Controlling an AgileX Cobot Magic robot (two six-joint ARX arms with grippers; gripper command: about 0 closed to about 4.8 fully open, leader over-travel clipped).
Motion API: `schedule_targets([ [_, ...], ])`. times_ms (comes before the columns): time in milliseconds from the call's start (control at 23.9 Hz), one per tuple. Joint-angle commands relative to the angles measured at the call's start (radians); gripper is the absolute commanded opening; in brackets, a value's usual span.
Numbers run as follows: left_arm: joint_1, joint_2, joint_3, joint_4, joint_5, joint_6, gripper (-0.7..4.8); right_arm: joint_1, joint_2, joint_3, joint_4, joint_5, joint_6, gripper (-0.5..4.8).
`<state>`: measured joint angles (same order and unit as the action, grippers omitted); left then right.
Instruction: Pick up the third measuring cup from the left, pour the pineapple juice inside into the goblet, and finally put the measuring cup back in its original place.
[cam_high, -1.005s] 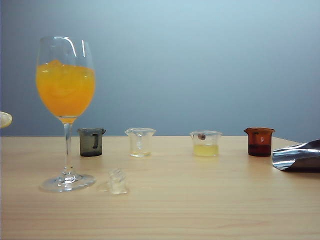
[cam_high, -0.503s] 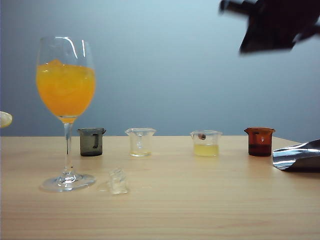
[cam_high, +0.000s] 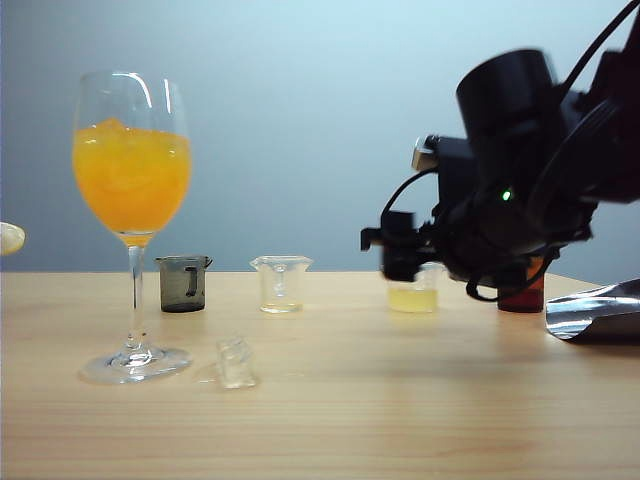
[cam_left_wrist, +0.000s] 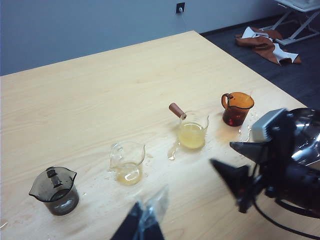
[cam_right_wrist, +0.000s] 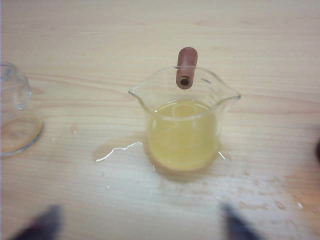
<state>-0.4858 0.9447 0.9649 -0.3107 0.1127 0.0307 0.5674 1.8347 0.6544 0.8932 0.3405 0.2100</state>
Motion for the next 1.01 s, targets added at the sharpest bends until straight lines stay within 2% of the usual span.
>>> schedule_targets([
  [42,-0.002,-0.001,0.004,0.013,0.007,0.024,-0.05,-0.006,0.1,0.09,0.031,0.011,-0.002,4.79],
  [168,-0.002,-0.001,0.004,0.012,0.007,0.024,-0.05,-0.023,0.193,0.185,0.027,0.063,-0.001,4.79],
  [335,-0.002,-0.001,0.004,-0.013,0.018,0.023,-0.05,-0.056,0.282,0.287,0.023,0.058,-0.002,4.79],
  [1005,-0.002,-0.001,0.003,-0.083,0.03,0.025,-0.05,-0.088,0.404,0.456,-0.051,0.053,0.0,4.79],
])
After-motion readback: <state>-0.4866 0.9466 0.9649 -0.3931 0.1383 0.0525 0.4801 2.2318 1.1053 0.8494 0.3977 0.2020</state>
